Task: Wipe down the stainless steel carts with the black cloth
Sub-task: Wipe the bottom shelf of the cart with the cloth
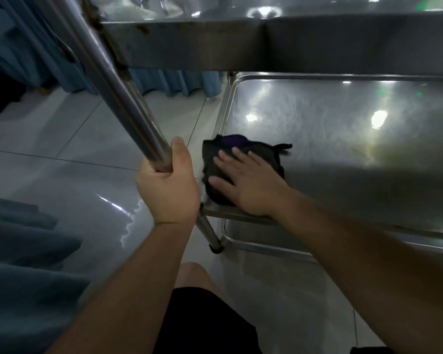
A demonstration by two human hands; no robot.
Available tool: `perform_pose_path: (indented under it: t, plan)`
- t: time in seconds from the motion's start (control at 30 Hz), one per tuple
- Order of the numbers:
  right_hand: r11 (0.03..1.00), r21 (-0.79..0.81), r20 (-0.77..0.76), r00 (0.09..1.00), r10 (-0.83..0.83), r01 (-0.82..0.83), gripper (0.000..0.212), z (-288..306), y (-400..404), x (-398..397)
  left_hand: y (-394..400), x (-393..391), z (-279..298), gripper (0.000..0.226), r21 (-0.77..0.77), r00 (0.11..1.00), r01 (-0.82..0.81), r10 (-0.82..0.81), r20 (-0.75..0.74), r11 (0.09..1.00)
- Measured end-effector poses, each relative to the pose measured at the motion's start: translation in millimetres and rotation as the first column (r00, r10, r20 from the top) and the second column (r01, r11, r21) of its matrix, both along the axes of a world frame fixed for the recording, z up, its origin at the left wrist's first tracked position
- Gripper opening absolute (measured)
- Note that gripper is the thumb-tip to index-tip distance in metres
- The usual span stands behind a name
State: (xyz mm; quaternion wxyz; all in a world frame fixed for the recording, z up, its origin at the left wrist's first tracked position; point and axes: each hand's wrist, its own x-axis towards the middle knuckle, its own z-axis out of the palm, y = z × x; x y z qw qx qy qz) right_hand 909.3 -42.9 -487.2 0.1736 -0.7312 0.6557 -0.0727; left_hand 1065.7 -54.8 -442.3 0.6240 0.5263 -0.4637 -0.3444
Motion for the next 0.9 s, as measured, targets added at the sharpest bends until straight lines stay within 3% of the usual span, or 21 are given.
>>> perform_pose_path:
  t: [0.07, 0.13, 0.27, 0.43, 0.6, 0.9]
  plan:
    - [0.997, -0.002, 0.064, 0.995, 0.081, -0.081, 0.08, -3.5, 25.5, -7.8, 0.3, 0.7, -1.5, 0.039, -0.01, 1.0, 0.008, -0.008, 0.01, 1.0]
    - [0.996, -0.049, -0.029, 0.996, 0.08, -0.081, 0.072, -5.2, 31.5, -34.4, 0.2, 1.4, -3.4, 0.04, -0.007, 1.0, 0.025, -0.025, 0.004, 1.0]
    - [0.972, -0.131, -0.145, 0.967, -0.212, 0.193, 0.071, -3.2, -17.2, -94.6, 1.4, 0.4, -3.7, 0.037, 0.007, 0.999, 0.03, -0.03, -0.022, 1.0]
    - [0.921, -0.007, -0.176, 0.907, -0.384, 0.389, 0.085, -8.6, -100.7, -98.2, 1.6, -0.1, -2.1, 0.031, -0.006, 0.997, 0.039, -0.039, -0.07, 0.999]
    - [0.958, -0.022, -0.164, 0.944, -0.285, 0.285, 0.079, -4.6, -130.2, -68.1, 1.6, -0.6, -1.5, 0.032, -0.013, 0.996, 0.041, -0.042, -0.08, 0.999]
    - [0.992, -0.036, -0.17, 0.977, -0.127, 0.123, 0.081, -12.6, -62.8, -8.2, 2.9, -0.6, 2.5, 0.029, 0.015, 0.997, 0.043, -0.042, -0.061, 0.999]
